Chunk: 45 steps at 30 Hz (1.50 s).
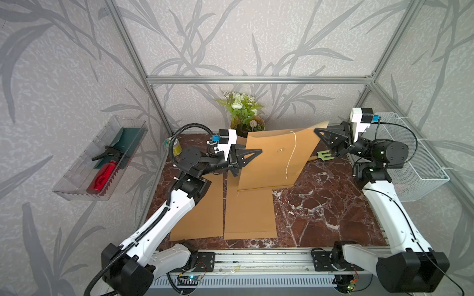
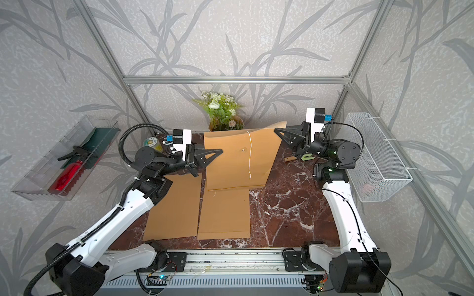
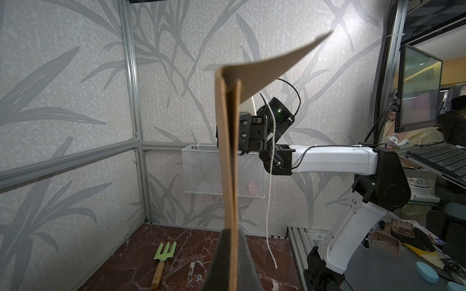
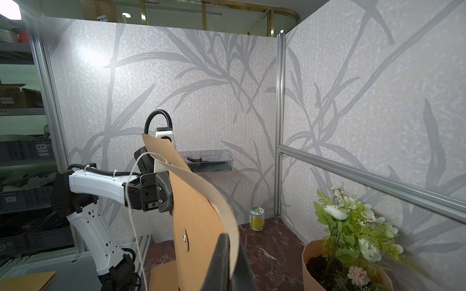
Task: Open the file bag
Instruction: Place the file bag at the center of the board.
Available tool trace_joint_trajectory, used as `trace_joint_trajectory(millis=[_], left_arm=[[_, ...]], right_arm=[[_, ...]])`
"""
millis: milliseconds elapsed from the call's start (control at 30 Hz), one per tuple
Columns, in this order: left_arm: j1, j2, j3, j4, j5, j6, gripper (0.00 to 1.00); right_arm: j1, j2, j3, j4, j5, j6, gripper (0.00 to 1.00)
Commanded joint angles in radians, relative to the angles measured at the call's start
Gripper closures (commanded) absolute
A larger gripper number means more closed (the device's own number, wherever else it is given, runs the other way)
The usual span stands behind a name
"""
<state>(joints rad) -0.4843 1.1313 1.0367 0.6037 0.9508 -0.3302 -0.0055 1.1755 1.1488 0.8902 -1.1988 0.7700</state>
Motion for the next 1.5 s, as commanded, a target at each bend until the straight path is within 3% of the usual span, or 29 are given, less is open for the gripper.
trace_joint_trajectory(millis=[0, 133, 267, 633, 1100, 1467], left_arm=[[-0.005, -0.008, -0.011, 0.036, -0.019, 0.017, 0.90], [-0.005, -0.009, -0.003, 0.029, -0.057, 0.033, 0.72], [-0.002, 0.015, 0.039, 0.011, -0.072, 0.045, 0.66], [0.000, 0.125, 0.176, 0.046, -0.031, -0.013, 0.65], [0.000, 0.136, 0.171, 0.088, -0.029, -0.040, 0.65], [0.000, 0.095, 0.174, -0.035, -0.044, 0.036, 0.62]], right_arm=[[0.004, -0.007, -0.004, 0.048, -0.014, 0.023, 0.96], [0.005, -0.014, -0.014, 0.034, -0.030, 0.018, 0.99], [0.006, -0.028, -0.033, -0.008, -0.045, -0.004, 1.00], [0.041, -0.099, -0.054, -0.287, -0.048, -0.224, 1.00], [0.056, -0.080, -0.031, -0.396, -0.010, -0.312, 1.00], [0.056, -0.082, -0.009, -0.445, 0.007, -0.355, 1.00]])
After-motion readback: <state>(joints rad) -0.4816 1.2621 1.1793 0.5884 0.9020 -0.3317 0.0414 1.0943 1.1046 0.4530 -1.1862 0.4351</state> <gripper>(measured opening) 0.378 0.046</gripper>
